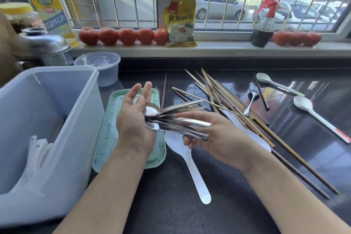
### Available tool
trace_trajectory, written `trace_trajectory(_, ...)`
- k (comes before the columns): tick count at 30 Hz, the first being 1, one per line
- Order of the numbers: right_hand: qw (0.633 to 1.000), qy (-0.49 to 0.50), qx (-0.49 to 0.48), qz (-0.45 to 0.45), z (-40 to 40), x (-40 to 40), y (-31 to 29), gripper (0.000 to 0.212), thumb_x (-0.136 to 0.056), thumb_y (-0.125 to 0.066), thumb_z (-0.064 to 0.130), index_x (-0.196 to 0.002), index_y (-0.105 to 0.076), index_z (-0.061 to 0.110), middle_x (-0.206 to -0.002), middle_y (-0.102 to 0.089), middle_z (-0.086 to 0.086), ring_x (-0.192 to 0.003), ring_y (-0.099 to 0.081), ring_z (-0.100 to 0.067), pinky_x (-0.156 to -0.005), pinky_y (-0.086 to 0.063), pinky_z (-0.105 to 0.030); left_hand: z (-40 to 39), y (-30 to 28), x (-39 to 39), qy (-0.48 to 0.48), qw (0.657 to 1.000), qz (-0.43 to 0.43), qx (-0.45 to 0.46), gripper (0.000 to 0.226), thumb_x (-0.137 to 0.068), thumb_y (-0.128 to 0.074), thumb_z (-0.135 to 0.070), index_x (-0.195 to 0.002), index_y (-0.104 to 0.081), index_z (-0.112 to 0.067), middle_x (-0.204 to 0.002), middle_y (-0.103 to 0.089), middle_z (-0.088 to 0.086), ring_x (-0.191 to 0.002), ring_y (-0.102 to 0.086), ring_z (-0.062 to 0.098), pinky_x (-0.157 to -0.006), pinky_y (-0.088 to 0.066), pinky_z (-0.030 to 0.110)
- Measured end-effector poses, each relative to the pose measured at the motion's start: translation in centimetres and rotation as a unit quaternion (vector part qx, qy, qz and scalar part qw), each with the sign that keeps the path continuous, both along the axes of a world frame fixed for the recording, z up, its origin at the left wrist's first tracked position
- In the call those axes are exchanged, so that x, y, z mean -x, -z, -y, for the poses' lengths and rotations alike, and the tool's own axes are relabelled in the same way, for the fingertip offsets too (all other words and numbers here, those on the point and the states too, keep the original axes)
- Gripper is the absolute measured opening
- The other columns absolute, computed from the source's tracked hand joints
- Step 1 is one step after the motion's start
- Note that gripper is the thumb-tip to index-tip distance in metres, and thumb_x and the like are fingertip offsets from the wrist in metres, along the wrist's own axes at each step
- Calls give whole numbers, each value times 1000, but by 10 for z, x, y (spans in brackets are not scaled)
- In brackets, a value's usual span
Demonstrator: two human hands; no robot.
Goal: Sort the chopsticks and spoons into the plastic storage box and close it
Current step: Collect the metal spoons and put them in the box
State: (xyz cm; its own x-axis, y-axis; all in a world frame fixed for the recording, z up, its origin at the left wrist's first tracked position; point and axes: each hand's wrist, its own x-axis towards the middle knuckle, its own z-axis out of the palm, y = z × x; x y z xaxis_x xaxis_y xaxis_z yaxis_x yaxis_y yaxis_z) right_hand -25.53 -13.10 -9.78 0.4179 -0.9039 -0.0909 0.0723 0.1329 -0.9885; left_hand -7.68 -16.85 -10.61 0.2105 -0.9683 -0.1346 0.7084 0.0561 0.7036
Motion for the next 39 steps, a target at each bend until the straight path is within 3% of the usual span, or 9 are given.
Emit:
trace_trajectory(6, 989, 71, -94, 88, -5, -6, -11, 30, -106, -44, 11, -110, -70, -3, -105, -71, -24, -73, -68, -39, -63, -58, -37, 1, 3, 3, -44, 978, 202, -15, 33, -104, -36, 4, -97, -64, -12, -78, -64, 5, -61, -65, 20, -63, -58, 35)
trace_trajectory(11, 976, -31, -166, 135, -6, 0, -14, 73, -102, -32, 62, -133, -57, 2, -128, -66, -24, -100, -68, -45, -74, -60, -43, 7, 6, -5, -46, 981, 190, -16, 32, -102, -35, 7, -97, -61, -11, -70, -55, 5, -51, -53, 19, -52, -51, 29)
trace_trajectory(16, 983, -84, -162, 19, -5, 6, -7, 39, -106, -48, 24, -137, -56, 2, -115, -67, -21, -76, -63, -22, -51, -47, -21, 4, 5, 2, -29, 962, 269, 43, 34, -93, -35, 13, -91, -61, -8, -71, -54, 8, -59, -55, 18, -53, -53, 32)
trace_trajectory(26, 973, -84, -155, 147, -10, -26, 6, 14, -108, -42, 12, -103, -54, 11, -75, -47, -2, -49, -30, -5, -41, -31, -14, 3, 15, 25, 32, 997, -60, -37, 28, -91, -68, -18, -117, -62, -10, -91, -62, 6, -69, -64, 21, -61, -56, 33)
trace_trajectory(30, 993, -113, -35, -30, -8, 0, -13, 29, -102, -54, 34, -114, -63, 8, -96, -65, -13, -69, -60, -20, -59, -55, -27, 8, 13, 20, -18, 998, -63, -20, 40, -92, -46, 6, -123, -57, -17, -74, -57, 5, -48, -44, 14, -46, -43, 26)
trace_trajectory(32, 991, 56, -8, -125, 9, 26, -24, 39, -98, -59, 44, -111, -70, 9, -102, -71, -13, -79, -65, -22, -62, -57, -29, 11, 15, 16, -25, 994, -99, -33, 45, -88, -33, 12, -117, -49, -18, -75, -53, 3, -43, -37, 10, -40, -36, 22)
trace_trajectory(35, 808, 351, 78, -466, 67, 77, -21, 30, -100, -55, 36, -101, -69, 10, -99, -71, -14, -85, -67, -25, -63, -48, -33, 15, 21, 8, -9, 989, -132, -73, 42, -80, -29, 9, -112, -41, -16, -74, -41, 1, -42, -30, 9, -37, -31, 21)
trace_trajectory(37, 692, 349, 52, -630, 95, 97, -14, 32, -99, -52, 32, -115, -62, 7, -111, -67, -18, -100, -64, -35, -72, -43, -34, 10, 18, 7, 7, 988, -126, -92, 30, -82, -35, 4, -106, -44, -14, -70, -35, -1, -43, -27, 9, -36, -29, 20)
trace_trajectory(39, 661, 304, 6, -686, 108, 100, -10, 37, -101, -50, 29, -129, -54, 6, -124, -62, -19, -113, -61, -37, -78, -43, -37, 6, 11, 11, 24, 990, -105, -86, 18, -89, -44, -3, -94, -52, -18, -68, -36, -3, -43, -23, 8, -35, -26, 20)
